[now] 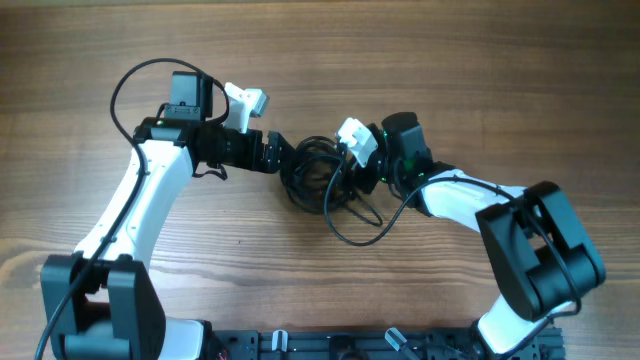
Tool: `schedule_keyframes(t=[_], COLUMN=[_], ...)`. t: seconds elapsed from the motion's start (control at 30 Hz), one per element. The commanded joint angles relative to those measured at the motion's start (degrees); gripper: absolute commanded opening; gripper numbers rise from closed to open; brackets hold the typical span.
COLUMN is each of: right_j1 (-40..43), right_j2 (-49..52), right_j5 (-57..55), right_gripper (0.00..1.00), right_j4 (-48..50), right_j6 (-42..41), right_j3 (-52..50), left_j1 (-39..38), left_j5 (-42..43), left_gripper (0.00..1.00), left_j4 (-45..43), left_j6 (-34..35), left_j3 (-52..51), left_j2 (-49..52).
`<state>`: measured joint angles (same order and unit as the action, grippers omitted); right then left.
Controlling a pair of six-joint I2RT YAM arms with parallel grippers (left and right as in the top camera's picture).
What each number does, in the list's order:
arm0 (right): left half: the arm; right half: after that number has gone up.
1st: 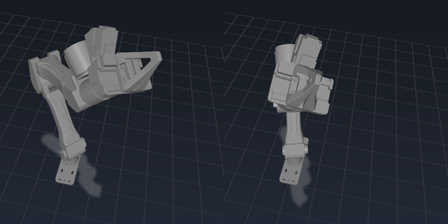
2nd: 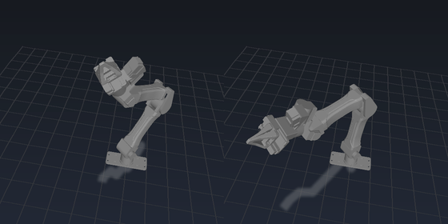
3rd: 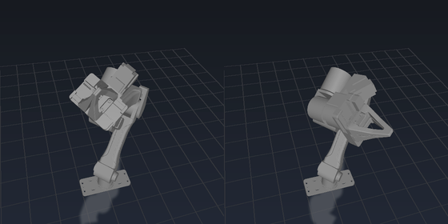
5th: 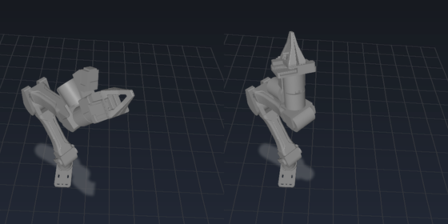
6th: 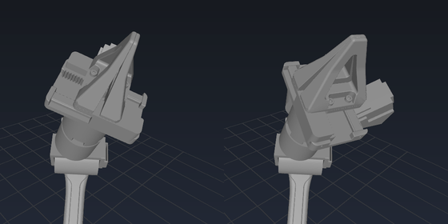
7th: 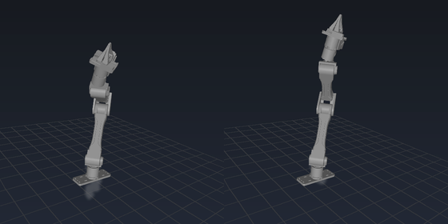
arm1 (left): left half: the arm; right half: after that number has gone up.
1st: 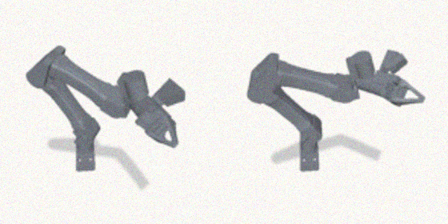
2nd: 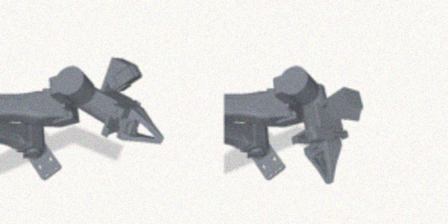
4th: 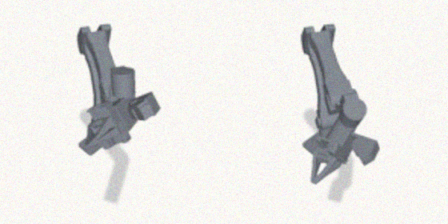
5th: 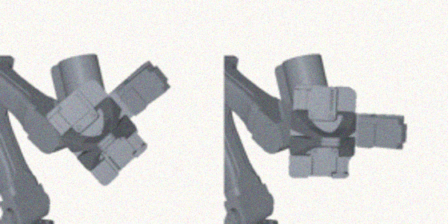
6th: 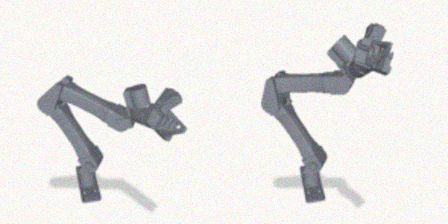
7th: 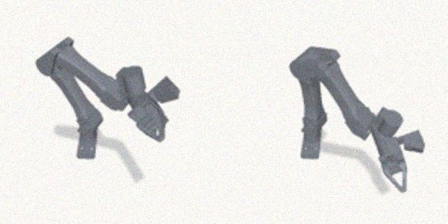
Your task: Untangle cables
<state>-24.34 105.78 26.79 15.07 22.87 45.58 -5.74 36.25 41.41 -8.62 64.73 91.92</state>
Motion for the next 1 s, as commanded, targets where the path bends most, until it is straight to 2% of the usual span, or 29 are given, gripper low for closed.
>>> schedule_keyframes(t=[0.0,0.2,0.33,0.43,0.63,0.87,0.93,0.97], right_j1=[-0.24,-0.24,-0.22,-0.22,-0.22,-0.22,-0.22,-0.22], right_j2=[4.13,4.7,4.7,4.7,4.7,4.7,4.7,4.7], right_j5=[1.64,1.9,5.07,5.77,4.07,1.11,1.09,1.09], right_gripper=[1.0,0.93,0.93,0.94,0.89,0.67,0.43,0.35], right_j4=[-0.94,0.83,3.26,7.43,6.8,5.27,5.05,5.03], right_j6=[2.58,2.38,2.34,-0.96,3.21,5.88,5.84,5.64], right_j3=[0.26,0.26,0.26,0.26,0.26,0.26,0.26,0.26], left_j1=[-0.7,-1.29,-1.29,-1.29,-1.29,-1.62,-2.93,-3.65], left_j5=[-0.15,-0.2,-1.92,-2.34,-3.98,-3.96,-3.98,-3.98], left_gripper=[0.94,0.94,0.94,0.94,0.94,0.91,0.91,0.92], left_j4=[0.02,0.04,0.02,0.02,0.04,1.99,2.03,1.97], left_j6=[0.5,0.5,0.5,0.52,0.57,0.57,0.57,0.57], left_j3=[-0.24,-0.24,-0.24,-0.24,-0.24,-0.24,-0.24,-0.24], left_j2=[0.94,1.09,1.2,1.2,1.22,2.4,3.39,3.89])
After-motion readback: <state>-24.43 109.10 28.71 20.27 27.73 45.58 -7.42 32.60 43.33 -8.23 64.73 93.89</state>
